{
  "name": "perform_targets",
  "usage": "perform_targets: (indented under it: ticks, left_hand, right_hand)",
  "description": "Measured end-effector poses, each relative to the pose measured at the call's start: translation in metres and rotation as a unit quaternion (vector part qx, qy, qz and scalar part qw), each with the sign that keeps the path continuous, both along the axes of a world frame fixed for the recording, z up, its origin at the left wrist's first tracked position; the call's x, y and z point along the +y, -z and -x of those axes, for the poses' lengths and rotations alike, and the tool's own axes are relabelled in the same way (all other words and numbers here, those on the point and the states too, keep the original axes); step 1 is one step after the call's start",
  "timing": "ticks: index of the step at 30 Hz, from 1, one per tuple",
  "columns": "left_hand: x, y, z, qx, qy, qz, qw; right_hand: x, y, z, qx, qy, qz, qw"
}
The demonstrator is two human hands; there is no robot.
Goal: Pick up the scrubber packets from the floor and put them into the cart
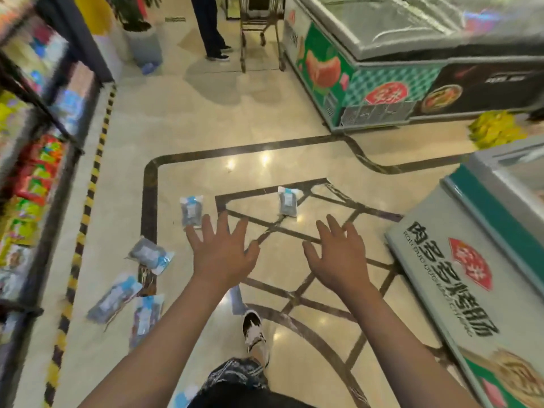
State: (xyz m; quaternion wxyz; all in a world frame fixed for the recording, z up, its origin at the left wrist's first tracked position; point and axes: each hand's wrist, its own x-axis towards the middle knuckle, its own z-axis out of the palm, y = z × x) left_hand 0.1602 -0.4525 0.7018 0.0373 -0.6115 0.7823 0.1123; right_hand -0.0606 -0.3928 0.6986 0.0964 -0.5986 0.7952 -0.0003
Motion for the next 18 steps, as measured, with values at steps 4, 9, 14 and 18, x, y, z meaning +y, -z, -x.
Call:
perform_targets:
  ticks: [4,9,14,18]
  left_hand:
    - [-0.103,0.004,0.022,-0.004,-0.011,-0.012,1.000]
    - [-0.204,0.006,0.035,-0.004,-0.013,-0.006,1.000]
    - [-0.292,0.030,0.044,-0.032,-0.041,-0.035,0.998]
    - [-0.358,0.063,0.048,-0.059,-0.066,-0.054,0.995]
  right_hand:
    - [-0.094,0.004,0.032,0.003,0.006,-0.008,1.000]
    - [-0.191,0.004,0.058,-0.007,-0.001,-0.018,1.000]
    - [-0.285,0.028,0.082,-0.013,-0.014,-0.031,0.999]
    - [-0.369,0.066,0.097,-0.021,-0.048,-0.056,0.997]
